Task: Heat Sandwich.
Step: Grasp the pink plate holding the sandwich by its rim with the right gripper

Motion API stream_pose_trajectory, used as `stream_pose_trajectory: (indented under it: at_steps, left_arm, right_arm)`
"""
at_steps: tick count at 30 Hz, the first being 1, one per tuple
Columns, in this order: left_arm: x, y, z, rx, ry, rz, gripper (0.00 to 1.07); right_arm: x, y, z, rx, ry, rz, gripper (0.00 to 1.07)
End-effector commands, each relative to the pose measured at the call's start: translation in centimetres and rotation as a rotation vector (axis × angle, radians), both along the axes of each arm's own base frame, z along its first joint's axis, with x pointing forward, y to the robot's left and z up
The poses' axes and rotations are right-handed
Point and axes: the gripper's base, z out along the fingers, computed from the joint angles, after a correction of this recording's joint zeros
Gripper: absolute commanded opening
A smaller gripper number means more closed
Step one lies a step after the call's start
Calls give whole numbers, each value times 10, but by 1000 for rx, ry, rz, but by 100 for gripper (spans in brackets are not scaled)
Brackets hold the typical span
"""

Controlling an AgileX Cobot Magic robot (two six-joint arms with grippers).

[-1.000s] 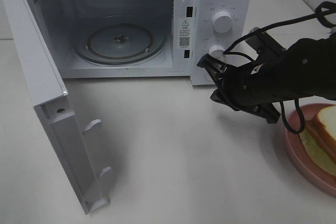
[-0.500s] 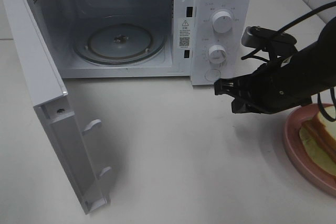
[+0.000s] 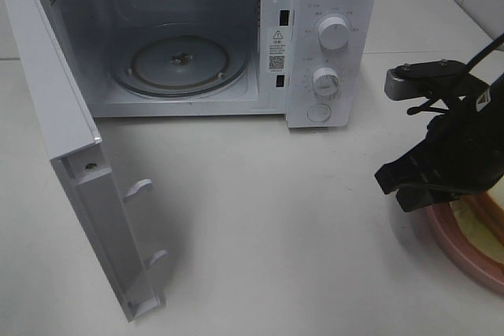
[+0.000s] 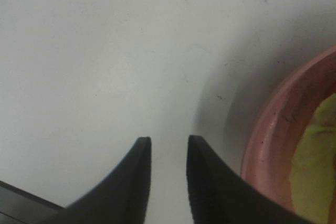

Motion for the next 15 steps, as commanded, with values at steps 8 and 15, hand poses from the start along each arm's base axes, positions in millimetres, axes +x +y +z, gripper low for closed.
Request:
stream_pose_trajectory:
  at_steps: [8,15]
  left_arm:
    - [-2,-1,0,-11,-25,0,98]
    - [-2,-1,0,-11,-25,0,98]
  right_arm:
    - [-6,-6,8,-38,1,22,101]
    - [-6,-10,7,-73,1,-7,99]
